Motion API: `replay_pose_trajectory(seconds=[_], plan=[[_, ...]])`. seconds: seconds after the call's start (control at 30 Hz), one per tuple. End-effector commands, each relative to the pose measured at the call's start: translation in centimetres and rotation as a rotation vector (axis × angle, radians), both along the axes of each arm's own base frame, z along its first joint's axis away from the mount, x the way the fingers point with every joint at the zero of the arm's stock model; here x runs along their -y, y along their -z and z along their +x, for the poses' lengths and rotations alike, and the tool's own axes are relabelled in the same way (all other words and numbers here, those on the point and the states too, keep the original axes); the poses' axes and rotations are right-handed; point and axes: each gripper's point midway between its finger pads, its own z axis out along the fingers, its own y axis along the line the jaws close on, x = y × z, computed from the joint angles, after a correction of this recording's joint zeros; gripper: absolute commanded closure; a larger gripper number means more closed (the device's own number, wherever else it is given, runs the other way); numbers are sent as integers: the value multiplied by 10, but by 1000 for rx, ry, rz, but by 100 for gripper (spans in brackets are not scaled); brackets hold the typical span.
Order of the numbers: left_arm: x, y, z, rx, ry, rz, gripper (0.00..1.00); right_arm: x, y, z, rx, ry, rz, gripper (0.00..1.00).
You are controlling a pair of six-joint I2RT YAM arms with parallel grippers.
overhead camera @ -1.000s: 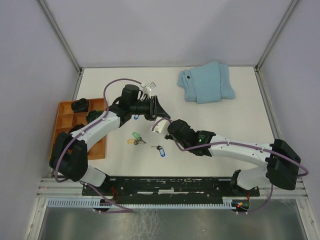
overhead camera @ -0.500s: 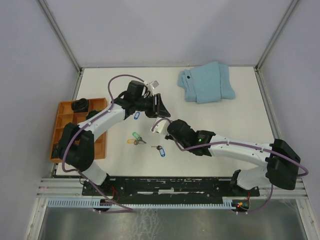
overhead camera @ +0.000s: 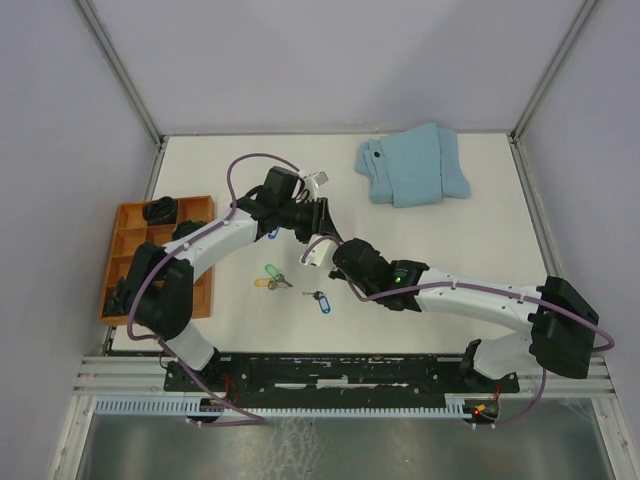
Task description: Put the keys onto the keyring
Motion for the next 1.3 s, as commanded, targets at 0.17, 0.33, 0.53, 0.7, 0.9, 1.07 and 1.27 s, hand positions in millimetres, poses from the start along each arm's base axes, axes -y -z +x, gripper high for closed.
replay_pose_trajectory(seconds=[0.17, 0.33, 0.53, 0.7, 0.9, 1.07, 1.27], plan=[[5, -60, -16, 103, 53, -138, 66, 9, 17, -6, -46, 5, -61, 99], [0, -67, -27, 100, 36, -164, 68, 11, 16, -5, -32, 20, -55, 99], [-12, -50, -37, 83, -19, -136, 70, 11, 12, -6, -30, 22, -19, 99], [-25, -48, -35, 123, -137, -137, 68, 11, 12, -9, -45, 23, 12, 99], [-29, -52, -32, 142, -281, -287, 62, 7, 10, -11, -75, 42, 98, 99], [-29, -66, -25, 216, -337, -425, 57, 0, 13, -14, -120, 46, 170, 99], [-25, -64, -15, 224, -369, -496, 57, -4, 15, -14, -142, 66, 243, 99]])
